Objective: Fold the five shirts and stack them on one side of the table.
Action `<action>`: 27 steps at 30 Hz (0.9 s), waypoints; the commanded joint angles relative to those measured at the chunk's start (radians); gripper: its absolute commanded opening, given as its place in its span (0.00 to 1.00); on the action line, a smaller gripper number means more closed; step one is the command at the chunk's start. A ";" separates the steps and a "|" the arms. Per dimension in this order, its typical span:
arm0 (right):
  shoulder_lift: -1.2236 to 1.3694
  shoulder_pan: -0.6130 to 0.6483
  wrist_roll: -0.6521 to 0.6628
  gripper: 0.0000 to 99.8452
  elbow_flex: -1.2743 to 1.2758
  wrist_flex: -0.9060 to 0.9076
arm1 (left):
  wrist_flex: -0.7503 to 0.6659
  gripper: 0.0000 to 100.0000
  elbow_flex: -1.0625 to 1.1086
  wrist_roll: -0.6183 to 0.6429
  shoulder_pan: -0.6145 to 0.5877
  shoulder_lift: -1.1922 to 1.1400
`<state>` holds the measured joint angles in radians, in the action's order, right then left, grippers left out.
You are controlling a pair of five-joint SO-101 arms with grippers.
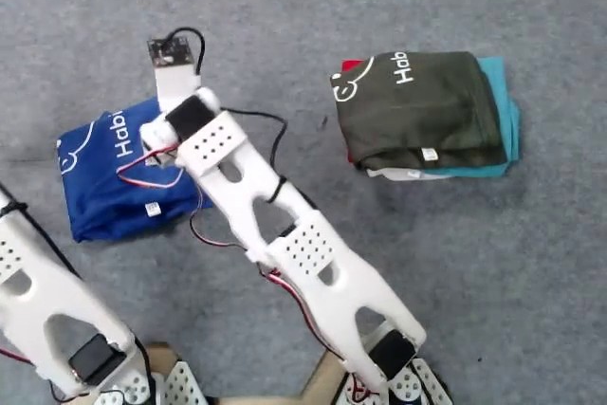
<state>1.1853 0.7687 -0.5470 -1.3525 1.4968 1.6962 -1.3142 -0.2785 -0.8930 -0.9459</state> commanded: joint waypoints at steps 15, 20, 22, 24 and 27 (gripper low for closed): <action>0.120 -0.044 0.014 0.03 -0.097 -0.006 | -0.018 0.03 -0.056 -0.005 -0.033 -0.064; 0.116 -0.063 0.021 0.01 -0.147 -0.005 | -0.023 0.03 -0.056 -0.005 -0.036 -0.061; 0.114 -0.071 0.021 0.01 -0.182 0.000 | -0.025 0.03 -0.056 -0.005 -0.038 -0.058; 0.114 -0.074 0.021 0.01 -0.232 0.026 | -0.028 0.03 -0.058 -0.005 -0.047 -0.057; 0.113 -0.087 0.017 0.01 -0.323 0.075 | -0.031 0.03 -0.058 -0.005 -0.059 -0.057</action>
<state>1.3111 0.7058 -0.5363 -1.5704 1.5413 1.6763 -1.3234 -0.2785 -0.9390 -1.0273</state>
